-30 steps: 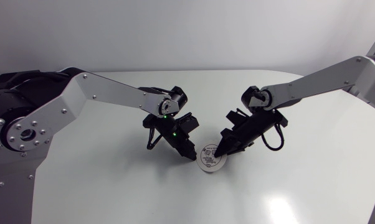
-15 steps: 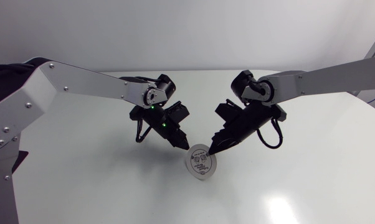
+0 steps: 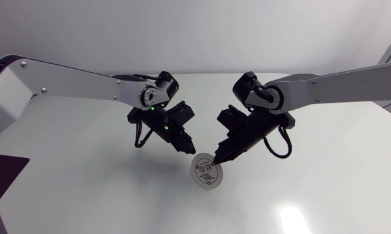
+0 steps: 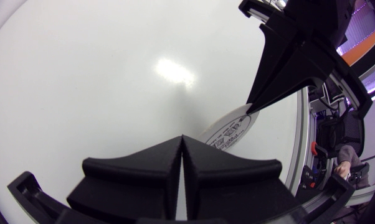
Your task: Turn the coaster over.
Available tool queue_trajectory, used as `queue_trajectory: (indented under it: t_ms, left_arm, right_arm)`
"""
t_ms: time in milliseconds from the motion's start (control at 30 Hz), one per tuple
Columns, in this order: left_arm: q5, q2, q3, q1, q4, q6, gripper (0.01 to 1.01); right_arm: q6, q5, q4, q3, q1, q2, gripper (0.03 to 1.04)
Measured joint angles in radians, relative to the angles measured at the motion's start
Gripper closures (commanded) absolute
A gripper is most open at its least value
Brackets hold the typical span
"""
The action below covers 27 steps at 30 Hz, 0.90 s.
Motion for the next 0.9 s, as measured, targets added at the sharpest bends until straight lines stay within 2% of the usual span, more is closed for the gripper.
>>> queue_trajectory:
  t_ms: [133,200,333,400,567,700,767,900]
  left_arm:
    - [0.0,-0.05,0.0,0.033,-0.006,0.0,1.005]
    - [-0.007,-0.089,-0.006,0.054,-0.007,0.0,1.003]
    - [-0.038,-0.191,-0.041,0.09,-0.007,-0.001,0.995]
    - [-0.055,-0.242,-0.066,0.1,0.0,-0.005,0.98]
    - [-0.107,-0.348,-0.14,0.11,0.0,-0.019,0.925]
    - [-0.156,-0.396,-0.188,0.12,0.0,-0.027,0.923]
    - [-0.168,-0.411,-0.205,0.127,0.0,-0.031,0.897]
    - [-0.179,-0.436,-0.24,0.14,0.0,-0.035,0.818]
  right_arm:
    - [-0.001,0.062,0.001,0.0,0.003,-0.051,1.01]
    - [-0.005,0.183,0.017,-0.002,0.022,-0.09,1.01]
    - [-0.087,0.491,0.185,-0.059,0.128,-0.173,1.01]
    - [-0.159,0.632,0.313,-0.118,0.197,-0.195,1.01]
    - [-0.371,0.824,0.599,-0.277,0.309,-0.198,1.01]
    - [-0.601,0.958,0.925,-0.391,0.357,-0.155,1.01]
    - [-0.682,0.983,0.995,-0.415,0.381,-0.116,1.01]
    - [-0.765,0.999,1.04,-0.444,0.423,-0.056,0.97]
